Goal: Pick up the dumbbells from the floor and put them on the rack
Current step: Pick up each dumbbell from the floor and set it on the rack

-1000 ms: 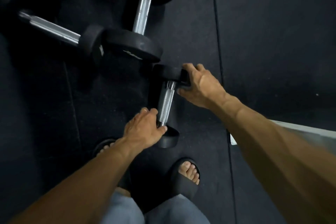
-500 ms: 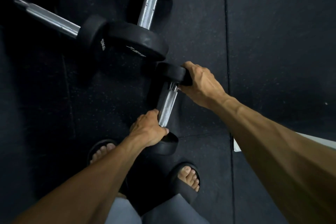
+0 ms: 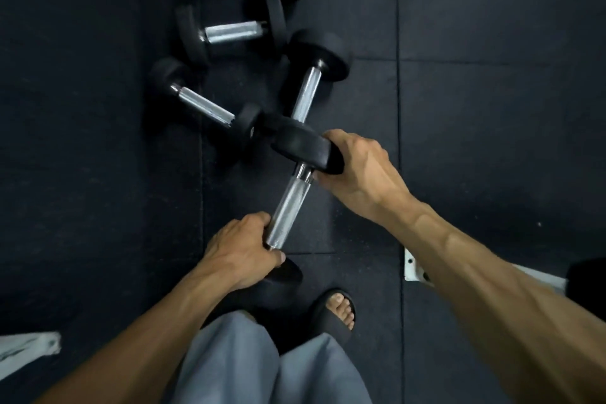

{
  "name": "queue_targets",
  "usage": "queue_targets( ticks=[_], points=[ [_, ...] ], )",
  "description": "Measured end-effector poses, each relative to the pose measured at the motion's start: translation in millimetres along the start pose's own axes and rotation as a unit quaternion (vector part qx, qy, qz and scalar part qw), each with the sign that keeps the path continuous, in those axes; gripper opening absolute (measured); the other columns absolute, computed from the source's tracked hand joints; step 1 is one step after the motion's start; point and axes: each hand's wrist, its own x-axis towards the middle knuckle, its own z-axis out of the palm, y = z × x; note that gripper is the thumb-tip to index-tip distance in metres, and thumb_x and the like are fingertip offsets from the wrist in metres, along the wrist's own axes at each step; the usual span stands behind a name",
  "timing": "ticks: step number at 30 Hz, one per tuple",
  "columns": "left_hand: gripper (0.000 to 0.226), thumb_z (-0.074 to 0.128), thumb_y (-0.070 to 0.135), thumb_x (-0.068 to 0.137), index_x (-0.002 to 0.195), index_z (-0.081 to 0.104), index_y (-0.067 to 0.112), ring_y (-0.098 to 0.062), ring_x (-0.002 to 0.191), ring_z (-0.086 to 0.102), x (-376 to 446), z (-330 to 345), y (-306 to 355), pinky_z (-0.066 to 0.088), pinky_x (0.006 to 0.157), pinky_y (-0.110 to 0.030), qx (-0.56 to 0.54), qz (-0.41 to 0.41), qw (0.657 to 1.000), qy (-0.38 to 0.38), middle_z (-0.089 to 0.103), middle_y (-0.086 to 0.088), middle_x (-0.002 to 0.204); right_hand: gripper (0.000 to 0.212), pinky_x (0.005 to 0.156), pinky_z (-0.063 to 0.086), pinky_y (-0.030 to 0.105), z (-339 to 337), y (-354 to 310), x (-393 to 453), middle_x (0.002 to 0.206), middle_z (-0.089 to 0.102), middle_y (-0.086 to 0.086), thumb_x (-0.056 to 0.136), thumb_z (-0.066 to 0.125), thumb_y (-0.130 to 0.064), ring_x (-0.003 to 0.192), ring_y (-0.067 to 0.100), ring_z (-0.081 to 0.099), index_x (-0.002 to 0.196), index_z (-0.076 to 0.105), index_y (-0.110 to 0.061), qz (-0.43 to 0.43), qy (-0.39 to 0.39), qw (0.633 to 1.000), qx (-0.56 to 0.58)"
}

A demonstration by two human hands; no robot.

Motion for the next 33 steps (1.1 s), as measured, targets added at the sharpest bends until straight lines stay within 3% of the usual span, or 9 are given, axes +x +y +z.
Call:
queue_targets(
  ticks=[3, 8, 13, 16, 20, 24, 33],
  points=[
    [0.032, 0.077, 0.039, 0.070, 0.094, 0.058, 0.029, -0.017, 0.085, 0.065, -48.5, -42.7, 13.2, 0.054, 0.080, -0.038, -0.014, 0.012, 1.000, 0.022, 0.068, 0.009, 0.086, 0.028, 0.074, 0.045, 0.033, -47.4, -48.6, -13.5, 0.093, 0.061, 0.001, 0.081, 0.066, -0.025, 0.085, 0.024, 0.059, 0.107, 0.056, -0.024, -0.038, 0.012, 0.999, -0.019],
    [0.032, 0.082, 0.034, 0.062, 0.078, 0.057, 0.024, -0.015, 0.074, 0.062, -140.2, -122.7, 45.4, 0.054, 0.072, -0.035, -0.054, 0.017, 0.994, 0.089, 0.063, 0.011, 0.071, 0.021, 0.075, 0.051, 0.039, -139.0, -140.6, -41.1, 0.090, 0.061, 0.001, 0.078, 0.066, -0.027, 0.083, 0.025, 0.060, 0.094, 0.053, -0.024, -0.095, 0.029, 0.994, -0.032],
    [0.032, 0.082, 0.032, 0.061, 0.077, 0.056, 0.021, -0.015, 0.062, 0.055, -236.1, -194.2, 70.3, 0.052, 0.068, -0.038, -0.096, 0.041, 0.981, 0.163, 0.056, 0.007, 0.065, 0.032, 0.079, 0.047, 0.037, -229.3, -236.6, -75.0, 0.096, 0.062, 0.001, 0.080, 0.066, -0.032, 0.090, 0.028, 0.059, 0.108, 0.056, -0.022, -0.182, 0.069, 0.979, -0.068],
    [0.032, 0.081, 0.030, 0.058, 0.077, 0.057, 0.022, -0.018, 0.067, 0.062, -289.2, -233.6, 81.3, 0.053, 0.070, -0.038, -0.110, 0.060, 0.970, 0.210, 0.063, 0.005, 0.068, 0.029, 0.076, 0.042, 0.034, -276.7, -294.5, -95.4, 0.094, 0.061, -0.001, 0.079, 0.067, -0.030, 0.090, 0.025, 0.059, 0.106, 0.057, -0.023, -0.230, 0.096, 0.964, -0.092],
    [0.033, 0.082, 0.027, 0.054, 0.072, 0.055, 0.020, -0.017, 0.061, 0.058, -348.9, -286.4, 85.9, 0.051, 0.065, -0.039, -0.136, 0.081, 0.948, 0.275, 0.059, 0.005, 0.064, 0.034, 0.079, 0.047, 0.036, -328.4, -370.7, -113.4, 0.095, 0.062, -0.001, 0.077, 0.068, -0.029, 0.090, 0.025, 0.060, 0.109, 0.057, -0.025, -0.284, 0.119, 0.945, -0.114],
    [0.040, 0.085, 0.024, 0.055, 0.064, 0.046, 0.019, -0.014, 0.051, 0.045, -392.1, -344.7, 75.7, 0.037, 0.054, -0.030, -0.145, 0.095, 0.927, 0.332, 0.047, 0.008, 0.053, 0.032, 0.081, 0.049, 0.039, -360.6, -447.1, -115.5, 0.092, 0.062, -0.001, 0.077, 0.068, -0.030, 0.087, 0.025, 0.060, 0.107, 0.058, -0.024, -0.323, 0.135, 0.930, -0.113],
    [0.037, 0.084, 0.028, 0.057, 0.071, 0.050, 0.023, -0.008, 0.052, 0.046, -431.7, -490.4, -11.8, 0.033, 0.050, -0.026, -0.174, 0.095, 0.902, 0.383, 0.050, 0.010, 0.058, 0.027, 0.078, 0.049, 0.036, -362.7, -632.5, -52.8, 0.090, 0.063, -0.004, 0.078, 0.069, -0.025, 0.084, 0.019, 0.060, 0.103, 0.062, -0.025, -0.399, 0.125, 0.900, -0.122]
  ],
)
